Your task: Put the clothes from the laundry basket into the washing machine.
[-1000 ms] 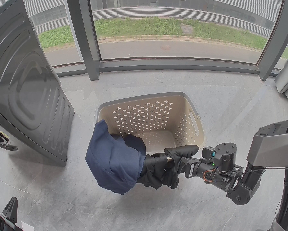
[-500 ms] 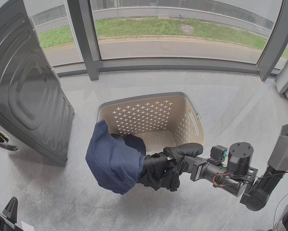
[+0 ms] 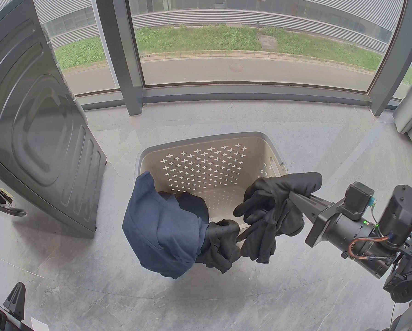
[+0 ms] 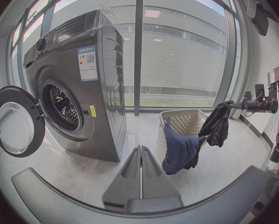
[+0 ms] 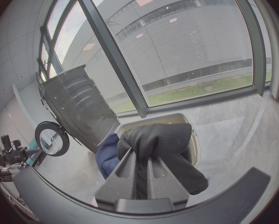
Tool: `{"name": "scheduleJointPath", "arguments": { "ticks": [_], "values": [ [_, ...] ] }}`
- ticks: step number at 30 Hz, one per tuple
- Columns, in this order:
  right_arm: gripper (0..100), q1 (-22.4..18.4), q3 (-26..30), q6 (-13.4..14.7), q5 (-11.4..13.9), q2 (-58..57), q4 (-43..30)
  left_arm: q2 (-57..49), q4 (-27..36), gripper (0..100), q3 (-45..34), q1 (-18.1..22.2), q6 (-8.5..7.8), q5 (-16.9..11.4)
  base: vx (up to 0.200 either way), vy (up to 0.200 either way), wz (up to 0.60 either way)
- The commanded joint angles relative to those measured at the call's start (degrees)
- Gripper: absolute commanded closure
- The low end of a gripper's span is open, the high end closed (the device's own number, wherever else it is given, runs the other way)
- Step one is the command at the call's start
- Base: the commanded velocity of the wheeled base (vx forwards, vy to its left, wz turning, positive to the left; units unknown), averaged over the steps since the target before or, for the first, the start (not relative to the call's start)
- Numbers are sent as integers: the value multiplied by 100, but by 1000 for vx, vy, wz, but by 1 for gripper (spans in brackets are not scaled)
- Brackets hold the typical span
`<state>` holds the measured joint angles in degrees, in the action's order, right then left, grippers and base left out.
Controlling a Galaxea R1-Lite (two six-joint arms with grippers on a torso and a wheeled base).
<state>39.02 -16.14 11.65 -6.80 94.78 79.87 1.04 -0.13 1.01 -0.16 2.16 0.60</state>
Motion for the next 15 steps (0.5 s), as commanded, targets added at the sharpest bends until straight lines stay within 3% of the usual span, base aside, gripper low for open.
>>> {"name": "scheduleJointPath", "arguments": {
  "ticks": [1, 15],
  "values": [
    [100, 185, 50, -76, 21, -698, -51, -95, 5, 100, -101, -2, 4, 2, -200, 0, 0],
    [100, 185, 50, -84, 21, -654, 28, -95, 5, 100, -101, -2, 48, 19, -200, 0, 0]
  ]
}}
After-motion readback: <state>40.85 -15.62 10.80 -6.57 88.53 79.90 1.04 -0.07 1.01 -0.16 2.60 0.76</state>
